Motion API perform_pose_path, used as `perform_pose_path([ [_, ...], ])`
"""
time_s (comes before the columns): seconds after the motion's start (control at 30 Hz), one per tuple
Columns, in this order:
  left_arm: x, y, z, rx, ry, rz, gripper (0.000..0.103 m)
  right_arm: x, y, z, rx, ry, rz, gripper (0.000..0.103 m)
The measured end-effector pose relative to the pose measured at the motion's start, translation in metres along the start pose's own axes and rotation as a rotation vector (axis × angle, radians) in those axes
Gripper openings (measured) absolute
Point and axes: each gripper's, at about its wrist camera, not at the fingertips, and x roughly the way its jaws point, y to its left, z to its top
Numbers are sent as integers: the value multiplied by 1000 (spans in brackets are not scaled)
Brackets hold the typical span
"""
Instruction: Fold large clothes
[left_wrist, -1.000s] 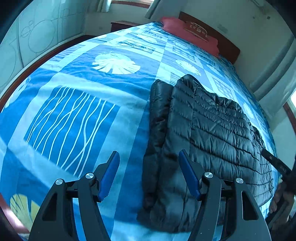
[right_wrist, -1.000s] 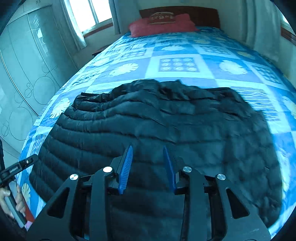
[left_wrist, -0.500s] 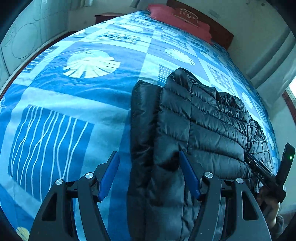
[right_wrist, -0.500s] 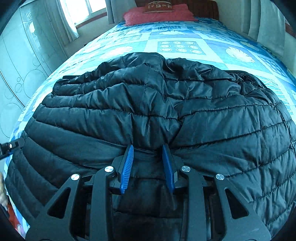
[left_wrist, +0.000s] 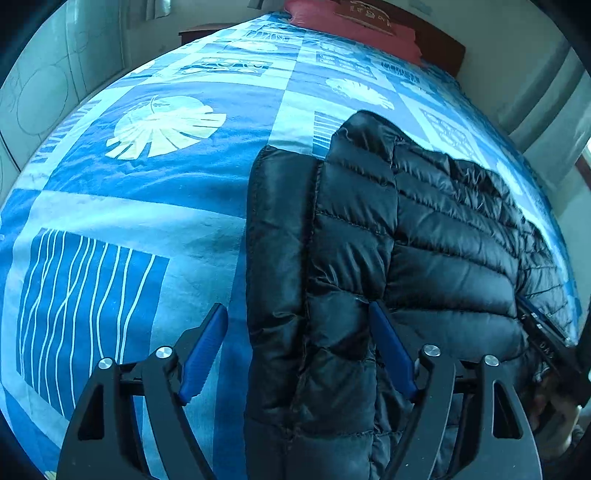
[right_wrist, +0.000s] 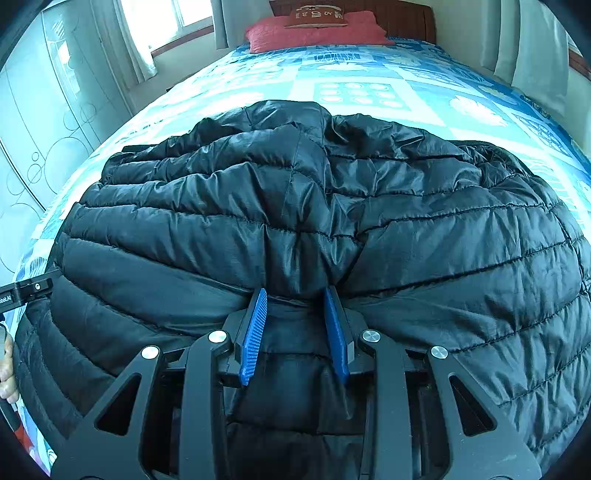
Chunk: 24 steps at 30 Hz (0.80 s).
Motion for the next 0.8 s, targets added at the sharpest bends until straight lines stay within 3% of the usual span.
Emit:
perform_pose_path([
  [0.3,5,-14,4,44,5,63,79,0,0,-1,-4,-4,-5,32],
  [0.5,23,-8,4,35,22,12,79,-1,0,0,0,-5,-2,32],
  [0.6,22,-13,1,51,5,-4,63,-1,1,0,1,-9,-3,32],
  [0.67,17,-23,-2,81,-7,-2,42,-2,0,1,-1,-10,-4,32],
  [0.8,5,-43,-3,112,-10,42,23,-3,1,1,-2,-11,-4,32],
])
